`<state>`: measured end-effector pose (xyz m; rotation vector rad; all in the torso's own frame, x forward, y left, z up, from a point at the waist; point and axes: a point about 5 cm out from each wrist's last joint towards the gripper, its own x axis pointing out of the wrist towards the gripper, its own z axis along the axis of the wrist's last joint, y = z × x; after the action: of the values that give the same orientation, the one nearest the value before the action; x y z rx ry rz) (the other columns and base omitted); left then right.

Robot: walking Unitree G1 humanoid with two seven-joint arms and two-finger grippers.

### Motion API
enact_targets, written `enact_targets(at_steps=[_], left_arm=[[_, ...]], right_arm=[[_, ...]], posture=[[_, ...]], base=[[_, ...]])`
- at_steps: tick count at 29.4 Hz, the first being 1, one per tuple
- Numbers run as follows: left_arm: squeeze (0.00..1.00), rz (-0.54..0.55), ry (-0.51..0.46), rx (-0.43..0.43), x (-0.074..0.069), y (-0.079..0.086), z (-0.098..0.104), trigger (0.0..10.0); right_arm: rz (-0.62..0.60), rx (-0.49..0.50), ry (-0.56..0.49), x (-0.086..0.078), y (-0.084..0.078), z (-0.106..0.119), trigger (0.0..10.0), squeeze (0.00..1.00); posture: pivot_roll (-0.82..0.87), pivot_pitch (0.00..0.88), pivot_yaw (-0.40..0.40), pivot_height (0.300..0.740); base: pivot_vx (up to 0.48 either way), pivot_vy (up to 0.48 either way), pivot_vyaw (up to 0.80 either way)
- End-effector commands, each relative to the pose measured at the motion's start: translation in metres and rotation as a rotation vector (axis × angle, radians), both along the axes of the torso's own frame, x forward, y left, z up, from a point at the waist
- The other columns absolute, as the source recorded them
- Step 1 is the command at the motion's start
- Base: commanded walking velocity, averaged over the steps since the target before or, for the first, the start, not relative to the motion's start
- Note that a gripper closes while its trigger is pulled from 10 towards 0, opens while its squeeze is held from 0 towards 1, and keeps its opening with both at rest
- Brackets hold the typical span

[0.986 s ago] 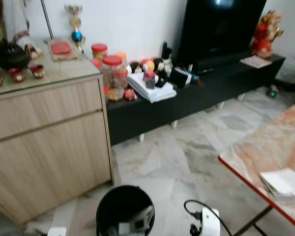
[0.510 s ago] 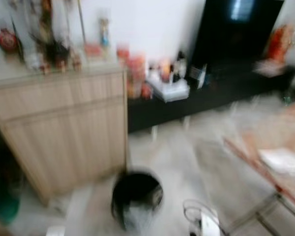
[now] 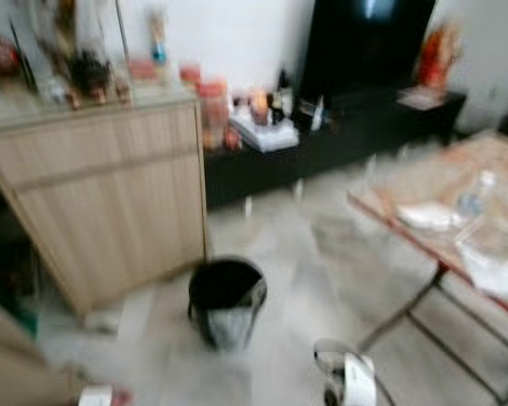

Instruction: Picking trash to rubbish bin

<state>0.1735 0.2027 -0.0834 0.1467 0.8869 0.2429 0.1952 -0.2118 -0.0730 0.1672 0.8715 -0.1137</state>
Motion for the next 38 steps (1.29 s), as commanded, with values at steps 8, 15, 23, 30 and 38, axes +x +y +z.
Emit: enact_targets(at_steps=[8,15,23,30,38], left_arm=[[0.00,-0.006,-0.184,0.022,0.039,0.000,0.024,10.0],[0.00,-0.051,-0.455,0.083,0.089,-0.001,0.067,10.0],[0.00,-0.110,-0.758,0.116,0.133,-0.015,0.124,10.0],[0.00,-0.131,-0.942,0.132,0.147,-0.025,0.160,10.0],[0.00,-0.145,-0.974,0.167,0.140,-0.025,0.163,10.0]], right_arm=[[0.090,-0.061,-0.167,0.036,-0.004,0.025,10.0,0.00],[0.166,-0.067,-0.405,0.086,0.007,0.067,10.0,0.00],[0.215,-0.020,-0.753,0.142,0.038,0.137,10.0,0.00],[0.246,-0.002,-0.908,0.163,0.057,0.175,10.0,0.00],[0.241,0.031,-0.917,0.158,0.068,0.169,10.0,0.00]], posture=[[-0.04,0.017,-0.065,0.740],[-0.04,0.017,-0.063,0.740],[-0.04,0.018,-0.061,0.740],[-0.04,0.009,-0.056,0.740],[-0.03,0.000,-0.052,0.740]], base=[[0.000,0.000,0.00],[0.000,0.000,0.00],[0.000,0.000,0.00],[0.000,0.000,0.00],[0.000,0.000,0.00]])
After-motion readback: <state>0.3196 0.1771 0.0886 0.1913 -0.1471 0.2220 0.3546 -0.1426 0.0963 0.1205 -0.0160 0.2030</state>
